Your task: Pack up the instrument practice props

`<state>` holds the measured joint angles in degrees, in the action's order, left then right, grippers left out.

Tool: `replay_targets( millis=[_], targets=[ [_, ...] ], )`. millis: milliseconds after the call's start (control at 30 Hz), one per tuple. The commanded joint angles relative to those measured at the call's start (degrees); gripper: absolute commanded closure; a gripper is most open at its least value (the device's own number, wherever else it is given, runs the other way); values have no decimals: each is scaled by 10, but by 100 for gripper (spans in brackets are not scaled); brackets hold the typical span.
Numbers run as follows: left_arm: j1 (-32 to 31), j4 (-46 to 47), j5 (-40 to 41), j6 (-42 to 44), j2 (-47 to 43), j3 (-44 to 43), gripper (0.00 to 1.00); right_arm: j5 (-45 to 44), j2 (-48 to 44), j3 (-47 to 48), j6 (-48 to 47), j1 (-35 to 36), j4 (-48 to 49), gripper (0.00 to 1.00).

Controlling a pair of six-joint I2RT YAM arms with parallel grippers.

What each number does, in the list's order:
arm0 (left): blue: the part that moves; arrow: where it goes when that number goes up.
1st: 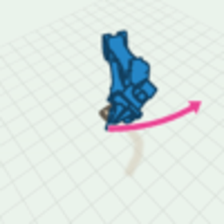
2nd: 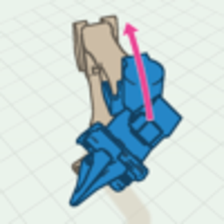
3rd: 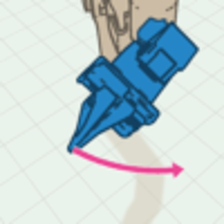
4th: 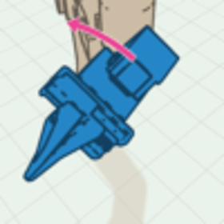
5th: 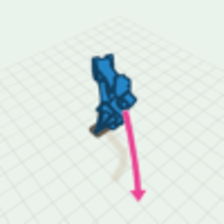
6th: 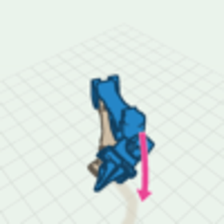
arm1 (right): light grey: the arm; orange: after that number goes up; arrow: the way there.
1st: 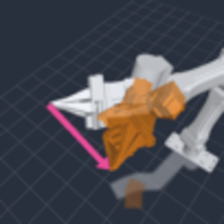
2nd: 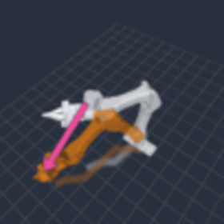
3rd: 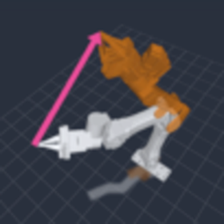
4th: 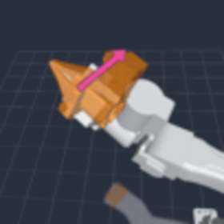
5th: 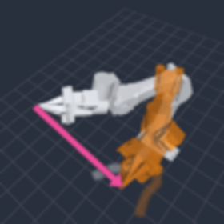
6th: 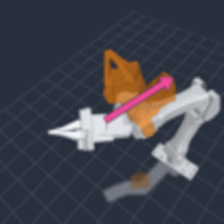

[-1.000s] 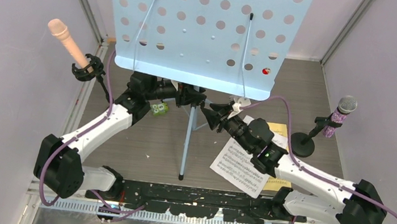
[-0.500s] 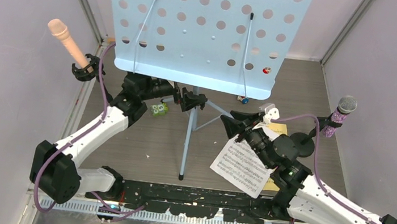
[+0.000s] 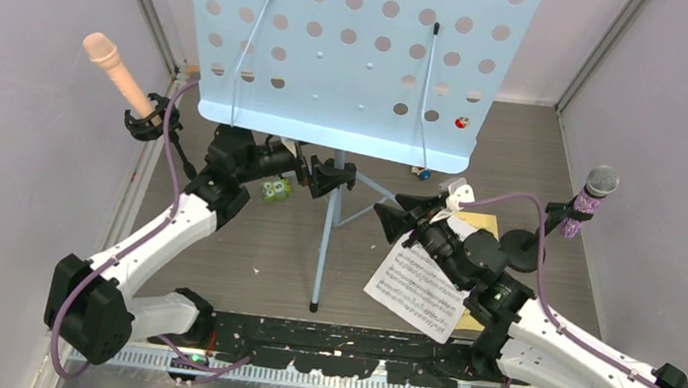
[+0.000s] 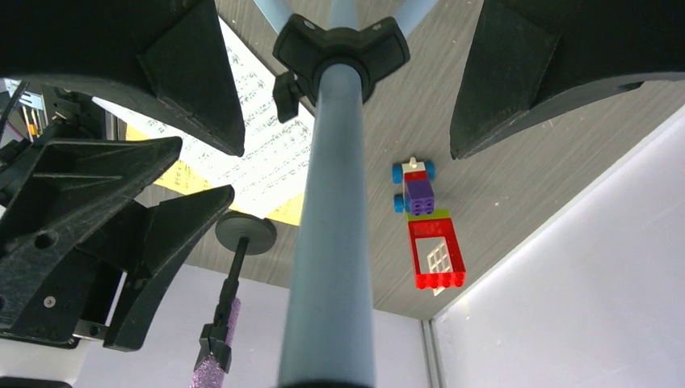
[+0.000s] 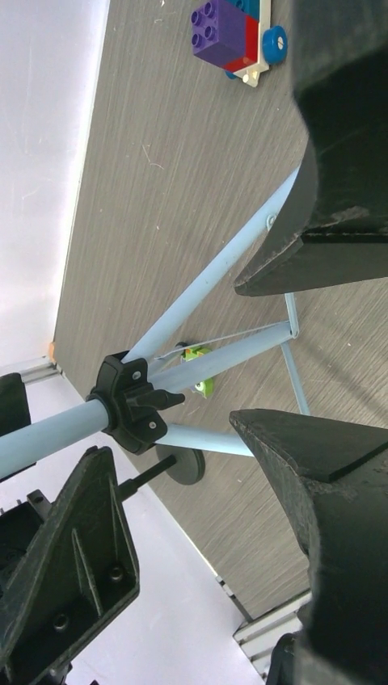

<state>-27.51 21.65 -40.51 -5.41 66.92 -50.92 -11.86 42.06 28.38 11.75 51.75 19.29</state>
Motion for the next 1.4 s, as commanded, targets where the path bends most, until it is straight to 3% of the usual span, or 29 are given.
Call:
replay_targets(
  millis=[0, 433, 567, 833, 967, 1133, 1367],
  targets=[
    [-1, 74, 9, -15, -33, 25, 0, 10, -1, 23, -1, 2, 44, 41],
    [-1, 160, 59, -57, -115, 141, 0, 42, 64, 57, -24, 2, 155, 38],
    [-1, 150, 66, -58, -163, 180, 0, 59, 109, 91, -20, 2, 171, 38],
    [-2, 113, 87, -78, -251, 253, 2, 150, 203, 86, -14, 0, 316, 41],
    [-2, 94, 97, -75, -287, 278, 1, 199, 229, 63, 28, 0, 386, 43],
    [-2, 83, 95, -72, -297, 287, 2, 189, 248, 18, 62, -11, 461, 42],
    [-2, 85, 75, -74, -286, 284, 2, 248, 268, 24, 193, -119, 513, 43]
  ],
)
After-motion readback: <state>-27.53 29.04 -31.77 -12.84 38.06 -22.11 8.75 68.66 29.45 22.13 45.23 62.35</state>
